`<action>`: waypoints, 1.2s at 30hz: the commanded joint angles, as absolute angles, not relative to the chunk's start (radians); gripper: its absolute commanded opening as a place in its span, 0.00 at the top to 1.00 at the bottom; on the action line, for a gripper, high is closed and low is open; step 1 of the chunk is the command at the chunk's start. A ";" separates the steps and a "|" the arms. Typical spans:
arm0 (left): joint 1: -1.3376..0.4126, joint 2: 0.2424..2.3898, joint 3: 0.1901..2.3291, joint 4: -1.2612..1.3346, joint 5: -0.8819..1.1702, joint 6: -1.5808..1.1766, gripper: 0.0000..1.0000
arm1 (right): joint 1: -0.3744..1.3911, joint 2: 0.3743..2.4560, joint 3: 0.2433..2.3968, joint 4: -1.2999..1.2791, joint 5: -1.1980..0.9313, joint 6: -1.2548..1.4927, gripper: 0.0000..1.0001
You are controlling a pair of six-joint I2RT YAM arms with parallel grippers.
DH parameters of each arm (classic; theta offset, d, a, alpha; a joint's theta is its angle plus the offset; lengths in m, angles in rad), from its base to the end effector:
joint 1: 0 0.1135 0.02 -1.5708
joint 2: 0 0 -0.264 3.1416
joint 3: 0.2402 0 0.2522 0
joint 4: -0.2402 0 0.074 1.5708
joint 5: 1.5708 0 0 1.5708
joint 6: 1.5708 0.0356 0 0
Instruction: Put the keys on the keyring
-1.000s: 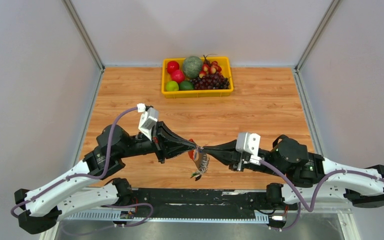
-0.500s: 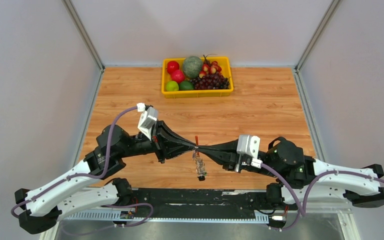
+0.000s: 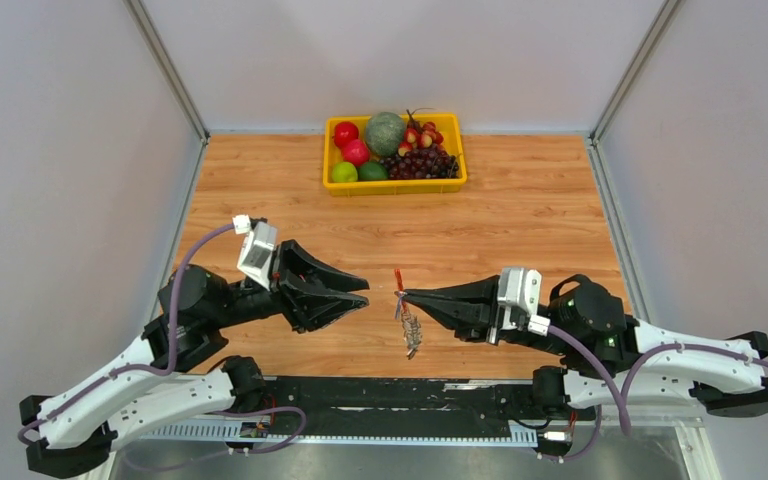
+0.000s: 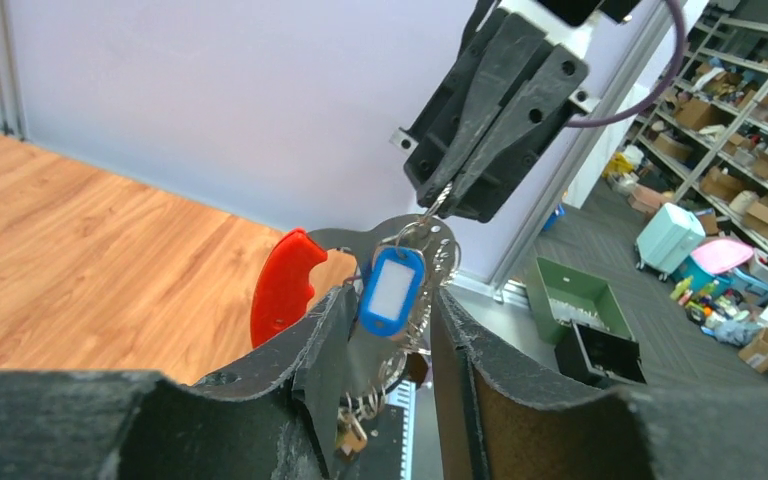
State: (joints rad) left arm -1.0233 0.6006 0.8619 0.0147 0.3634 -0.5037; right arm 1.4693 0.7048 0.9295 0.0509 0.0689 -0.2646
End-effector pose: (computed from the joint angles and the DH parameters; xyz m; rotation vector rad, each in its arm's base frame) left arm 0.0551 -0.1146 0.4132 0.7081 1.3017 -1.5080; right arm 0.0176 0.1487 0.4274 -0.9964 0.9271 0.9798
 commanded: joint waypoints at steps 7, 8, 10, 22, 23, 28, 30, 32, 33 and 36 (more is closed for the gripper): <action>-1.022 0.588 0.882 0.164 0.422 -0.509 0.54 | 1.467 0.669 0.867 0.282 0.038 -0.145 1.00; -1.021 0.592 0.882 0.174 0.429 -0.513 0.54 | 1.467 0.674 0.861 0.302 0.036 -0.141 1.00; -1.021 0.607 0.875 0.209 0.446 -0.531 0.54 | 1.467 0.684 0.854 0.331 0.040 -0.136 1.00; -1.022 0.643 0.814 0.394 0.508 -0.579 0.55 | 1.467 0.742 0.818 0.528 0.088 -0.051 1.00; -1.022 0.644 0.814 0.396 0.508 -0.580 0.55 | 1.467 0.749 0.823 0.531 0.087 -0.046 1.00; -1.021 0.648 0.813 0.405 0.511 -0.579 0.56 | 1.466 0.778 0.845 0.533 0.080 -0.025 1.00; -1.021 0.646 0.813 0.405 0.508 -0.575 0.56 | 1.466 0.787 0.851 0.529 0.074 -0.022 1.00; -1.022 0.644 0.810 0.407 0.505 -0.574 0.56 | 1.467 0.796 0.854 0.530 0.067 -0.017 1.00; -1.021 0.644 0.809 0.408 0.505 -0.574 0.56 | 1.466 0.797 0.854 0.534 0.066 -0.015 1.00; -1.022 0.642 0.809 0.413 0.508 -0.577 0.57 | 1.466 0.801 0.853 0.543 0.072 -0.010 1.00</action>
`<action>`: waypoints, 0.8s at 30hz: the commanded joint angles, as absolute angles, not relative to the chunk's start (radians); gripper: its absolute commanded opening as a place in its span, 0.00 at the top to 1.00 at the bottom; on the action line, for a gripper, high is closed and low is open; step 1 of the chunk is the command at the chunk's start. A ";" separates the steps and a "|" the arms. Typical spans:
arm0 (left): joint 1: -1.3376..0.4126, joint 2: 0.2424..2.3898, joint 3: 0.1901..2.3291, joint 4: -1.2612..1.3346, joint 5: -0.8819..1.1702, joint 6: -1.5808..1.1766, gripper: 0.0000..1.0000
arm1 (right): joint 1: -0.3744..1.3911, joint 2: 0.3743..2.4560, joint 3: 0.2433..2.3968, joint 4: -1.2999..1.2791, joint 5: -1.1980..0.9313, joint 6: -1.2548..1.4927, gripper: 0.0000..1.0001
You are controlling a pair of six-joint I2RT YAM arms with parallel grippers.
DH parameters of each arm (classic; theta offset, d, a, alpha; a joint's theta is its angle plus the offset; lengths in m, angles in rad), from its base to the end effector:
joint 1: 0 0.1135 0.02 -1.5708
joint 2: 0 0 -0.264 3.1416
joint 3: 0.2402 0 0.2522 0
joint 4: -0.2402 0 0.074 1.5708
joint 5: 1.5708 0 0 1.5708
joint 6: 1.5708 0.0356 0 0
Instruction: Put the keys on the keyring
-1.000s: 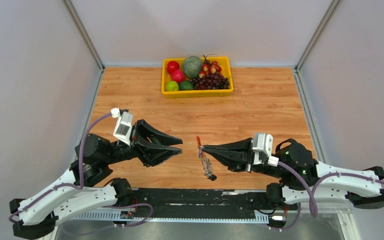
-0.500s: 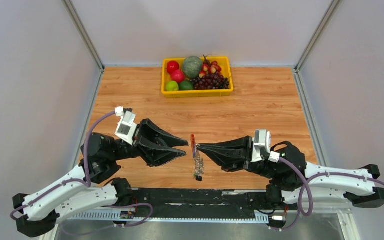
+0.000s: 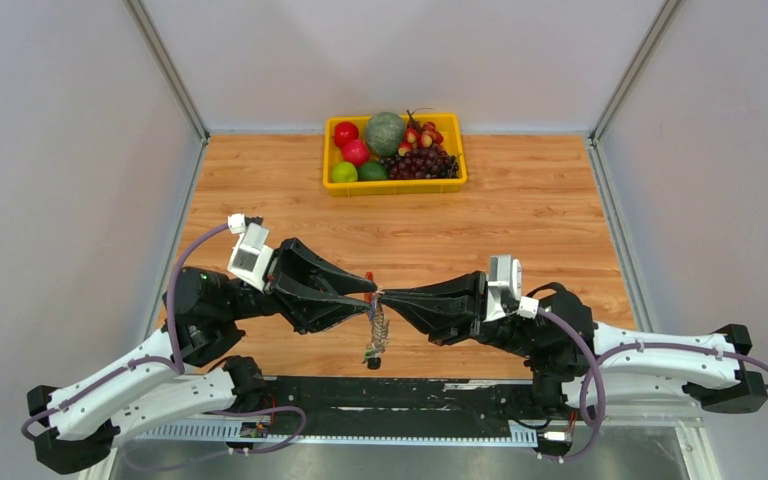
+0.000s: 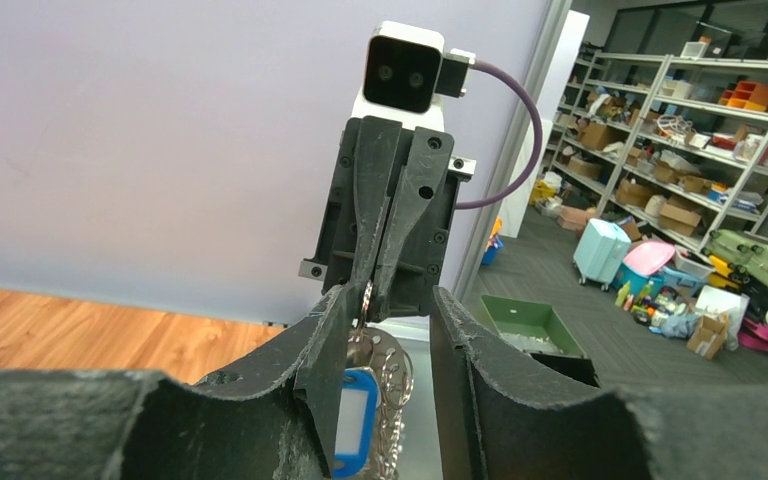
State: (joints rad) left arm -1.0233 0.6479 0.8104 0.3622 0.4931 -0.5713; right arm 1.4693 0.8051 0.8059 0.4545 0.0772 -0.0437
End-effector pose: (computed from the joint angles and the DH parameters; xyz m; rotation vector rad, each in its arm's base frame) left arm 0.0547 -0.1221 0.4244 0.7609 1.0273 -1.6598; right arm 0.0210 0.1791 0.4122 -0.7691 0.9231 1.2221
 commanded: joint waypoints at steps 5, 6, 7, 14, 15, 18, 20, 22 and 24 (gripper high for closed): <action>-1.022 0.640 0.804 0.411 0.509 -0.577 0.59 | 1.467 0.792 0.839 0.581 0.082 -0.008 1.00; -1.022 0.640 0.803 0.411 0.508 -0.577 0.59 | 1.467 0.792 0.837 0.586 0.084 -0.007 1.00; -1.022 0.639 0.803 0.411 0.509 -0.578 0.59 | 1.467 0.790 0.835 0.592 0.082 -0.008 1.00; -1.021 0.643 0.800 0.418 0.506 -0.578 0.59 | 1.468 0.805 0.850 0.589 0.067 -0.007 1.00; -1.021 0.643 0.801 0.419 0.506 -0.579 0.59 | 1.467 0.806 0.850 0.591 0.066 -0.007 1.00; -1.022 0.644 0.799 0.421 0.502 -0.581 0.59 | 1.466 0.812 0.850 0.593 0.062 -0.006 1.00; -1.022 0.645 0.799 0.423 0.502 -0.581 0.60 | 1.467 0.818 0.852 0.594 0.060 -0.008 1.00; -1.022 0.648 0.799 0.427 0.504 -0.585 0.60 | 1.466 0.823 0.854 0.596 0.060 -0.009 1.00; -1.021 0.649 0.798 0.432 0.508 -0.589 0.60 | 1.467 0.824 0.856 0.598 0.057 -0.011 1.00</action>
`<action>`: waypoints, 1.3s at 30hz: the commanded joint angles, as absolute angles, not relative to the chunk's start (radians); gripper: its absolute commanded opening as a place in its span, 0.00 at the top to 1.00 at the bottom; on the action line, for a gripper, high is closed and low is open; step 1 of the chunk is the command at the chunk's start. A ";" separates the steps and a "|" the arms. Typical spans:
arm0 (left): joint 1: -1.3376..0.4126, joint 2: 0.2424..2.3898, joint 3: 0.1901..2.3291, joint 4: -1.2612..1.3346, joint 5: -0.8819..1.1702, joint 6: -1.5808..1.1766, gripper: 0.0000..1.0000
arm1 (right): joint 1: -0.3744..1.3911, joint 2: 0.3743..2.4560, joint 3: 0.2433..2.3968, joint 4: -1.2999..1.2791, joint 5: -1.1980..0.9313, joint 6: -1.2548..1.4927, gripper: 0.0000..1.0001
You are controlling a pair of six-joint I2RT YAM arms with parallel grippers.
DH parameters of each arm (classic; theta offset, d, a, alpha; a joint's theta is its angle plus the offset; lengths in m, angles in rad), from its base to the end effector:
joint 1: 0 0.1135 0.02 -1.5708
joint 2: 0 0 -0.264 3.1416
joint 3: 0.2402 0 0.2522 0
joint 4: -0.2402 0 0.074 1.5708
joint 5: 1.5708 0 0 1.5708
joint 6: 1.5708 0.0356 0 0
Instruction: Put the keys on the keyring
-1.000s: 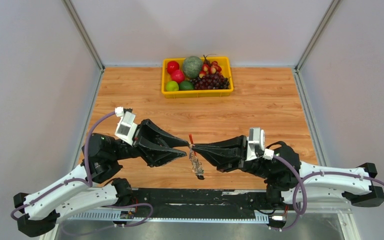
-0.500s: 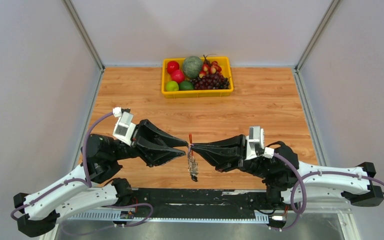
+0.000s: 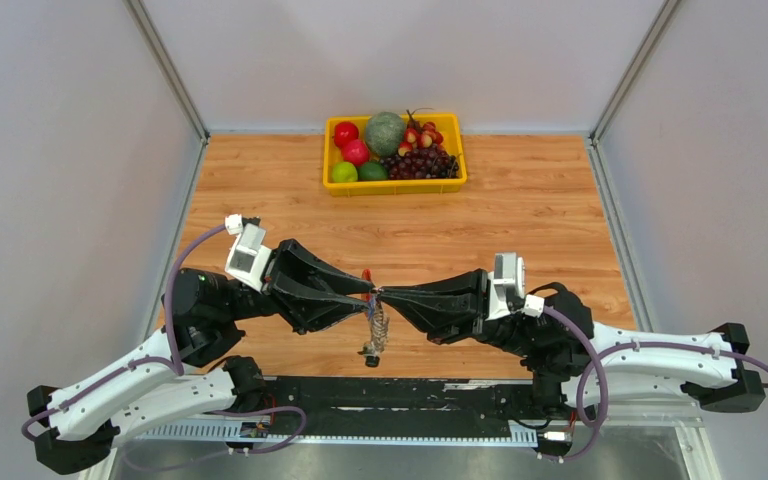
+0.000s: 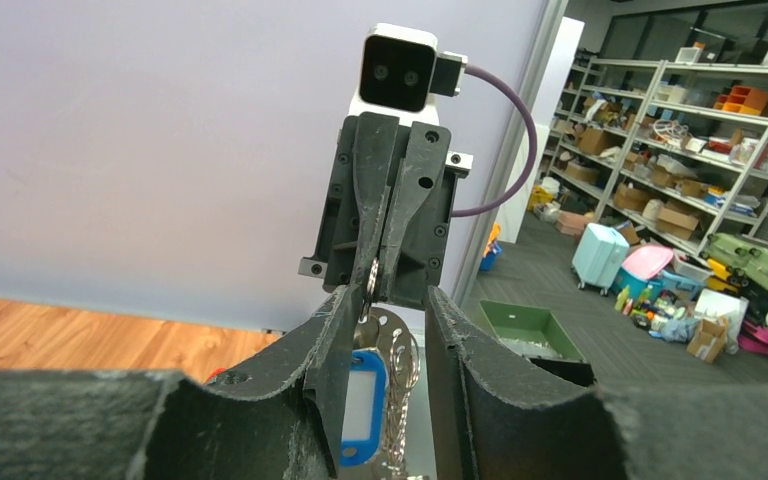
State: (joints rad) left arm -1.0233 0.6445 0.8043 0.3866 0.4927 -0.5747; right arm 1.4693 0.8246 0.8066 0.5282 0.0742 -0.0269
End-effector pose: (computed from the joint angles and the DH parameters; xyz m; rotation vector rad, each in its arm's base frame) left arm 0.0540 -0.1209 0.4251 0.7556 1.0046 -1.6639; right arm 0.0211 0.1811 0.4164 -0.7250 0.8876 1.2562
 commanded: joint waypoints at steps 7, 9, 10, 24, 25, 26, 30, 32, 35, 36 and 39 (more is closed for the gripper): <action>-1.021 0.653 0.798 0.426 0.505 -0.591 0.65 | 1.466 0.810 0.834 0.634 0.058 -0.012 1.00; -1.022 0.654 0.795 0.428 0.507 -0.592 0.67 | 1.467 0.808 0.833 0.642 0.056 -0.014 1.00; -1.022 0.659 0.796 0.428 0.507 -0.592 0.67 | 1.467 0.809 0.835 0.641 0.054 -0.013 1.00; -1.022 0.671 0.805 0.419 0.498 -0.590 0.94 | 1.466 0.821 0.847 0.621 0.036 -0.016 1.00; -1.022 0.673 0.808 0.414 0.498 -0.590 0.97 | 1.466 0.820 0.848 0.619 0.036 -0.016 1.00; -1.021 0.674 0.809 0.412 0.498 -0.588 0.99 | 1.467 0.820 0.849 0.615 0.034 -0.015 1.00; -1.021 0.677 0.814 0.404 0.501 -0.578 1.00 | 1.467 0.815 0.863 0.570 0.034 -0.018 1.00; -1.022 0.680 0.825 0.374 0.507 -0.557 1.00 | 1.466 0.807 0.875 0.525 0.044 -0.021 1.00; -1.022 0.683 0.842 0.315 0.511 -0.525 1.00 | 1.467 0.792 0.904 0.421 0.058 -0.022 0.90; -1.022 0.683 0.849 0.302 0.508 -0.519 1.00 | 1.467 0.788 0.919 0.376 0.067 -0.023 0.86; -1.022 0.680 0.862 0.233 0.494 -0.491 1.00 | 1.467 0.767 0.946 0.271 0.106 -0.023 0.73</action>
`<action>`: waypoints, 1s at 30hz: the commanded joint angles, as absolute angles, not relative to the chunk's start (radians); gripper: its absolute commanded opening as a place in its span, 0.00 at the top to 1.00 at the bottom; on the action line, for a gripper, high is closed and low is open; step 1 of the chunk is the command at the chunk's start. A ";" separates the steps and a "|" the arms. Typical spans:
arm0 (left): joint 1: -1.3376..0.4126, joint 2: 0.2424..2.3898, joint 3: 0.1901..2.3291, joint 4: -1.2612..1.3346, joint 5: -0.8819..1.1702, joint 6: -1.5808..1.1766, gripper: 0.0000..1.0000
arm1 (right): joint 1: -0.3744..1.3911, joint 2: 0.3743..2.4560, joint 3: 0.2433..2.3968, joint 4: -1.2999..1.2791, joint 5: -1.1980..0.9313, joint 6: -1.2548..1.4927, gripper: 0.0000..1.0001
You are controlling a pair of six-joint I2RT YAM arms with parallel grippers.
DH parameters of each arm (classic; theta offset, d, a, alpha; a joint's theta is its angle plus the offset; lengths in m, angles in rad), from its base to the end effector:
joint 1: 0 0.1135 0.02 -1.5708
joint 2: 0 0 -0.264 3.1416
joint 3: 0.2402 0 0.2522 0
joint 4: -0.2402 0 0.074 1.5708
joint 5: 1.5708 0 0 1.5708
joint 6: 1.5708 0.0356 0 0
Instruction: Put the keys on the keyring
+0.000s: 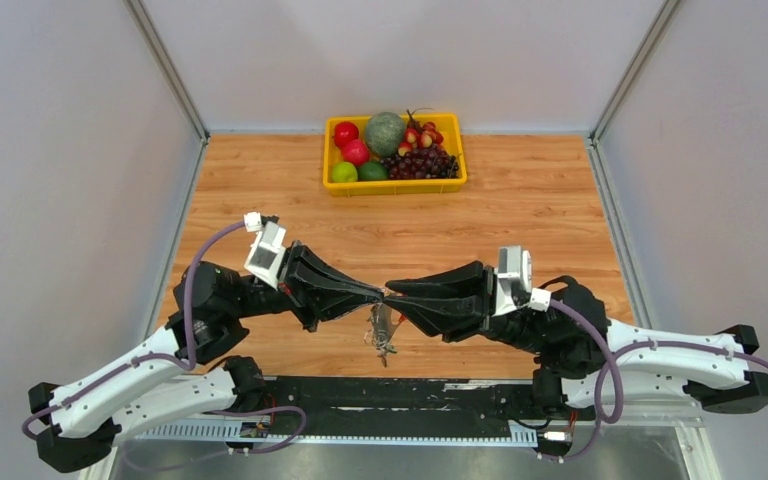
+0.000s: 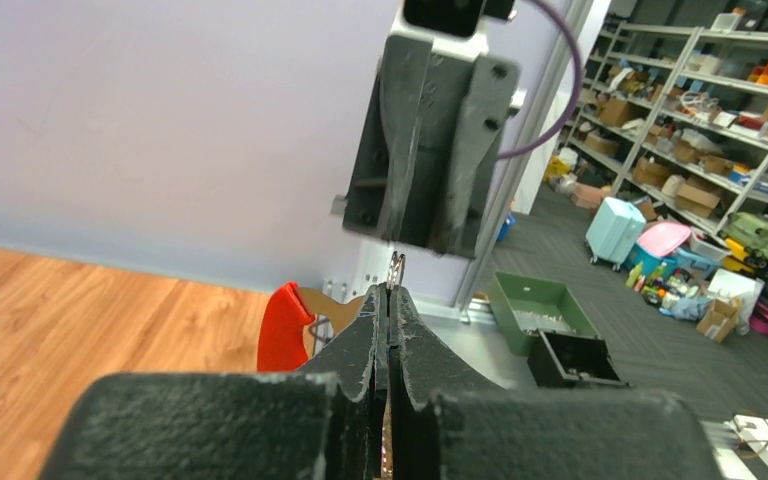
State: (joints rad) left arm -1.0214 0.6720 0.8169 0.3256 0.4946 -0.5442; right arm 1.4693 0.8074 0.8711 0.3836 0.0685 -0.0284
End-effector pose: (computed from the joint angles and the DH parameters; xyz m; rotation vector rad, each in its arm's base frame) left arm 0.0592 -0.1291 0.4203 0.7816 1.0739 -1.6322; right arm 0.0203 0.1757 0.4271 -0.7758 0.9315 1.2377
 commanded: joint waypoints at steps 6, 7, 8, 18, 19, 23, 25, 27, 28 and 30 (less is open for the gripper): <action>-1.021 0.685 0.894 0.120 0.493 -0.445 1.00 | 1.467 0.718 1.023 0.029 0.163 -0.009 0.57; -1.021 0.691 0.907 0.089 0.496 -0.432 1.00 | 1.466 0.720 1.055 -0.042 0.163 -0.009 0.56; -1.021 0.695 0.914 0.071 0.505 -0.425 1.00 | 1.467 0.730 1.088 -0.113 0.162 -0.007 0.54; -1.022 0.755 1.035 -0.205 0.532 -0.351 1.00 | 1.466 0.803 1.251 -0.546 0.222 0.024 0.38; -1.020 0.765 1.044 -0.244 0.535 -0.345 1.00 | 1.466 0.825 1.273 -0.584 0.219 0.037 0.36; -1.022 0.796 1.083 -0.339 0.553 -0.327 1.00 | 1.466 0.888 1.304 -0.637 0.185 0.066 0.34; -1.021 0.801 1.089 -0.373 0.547 -0.329 1.00 | 1.467 0.908 1.306 -0.637 0.158 0.087 0.35; -1.022 0.799 1.087 -0.396 0.535 -0.332 1.00 | 1.466 0.921 1.310 -0.639 0.152 0.113 0.36; -1.022 0.794 1.082 -0.408 0.528 -0.338 1.00 | 1.466 0.922 1.311 -0.638 0.152 0.121 0.36; -1.021 0.780 1.068 -0.414 0.518 -0.344 1.00 | 1.465 0.920 1.314 -0.638 0.152 0.134 0.36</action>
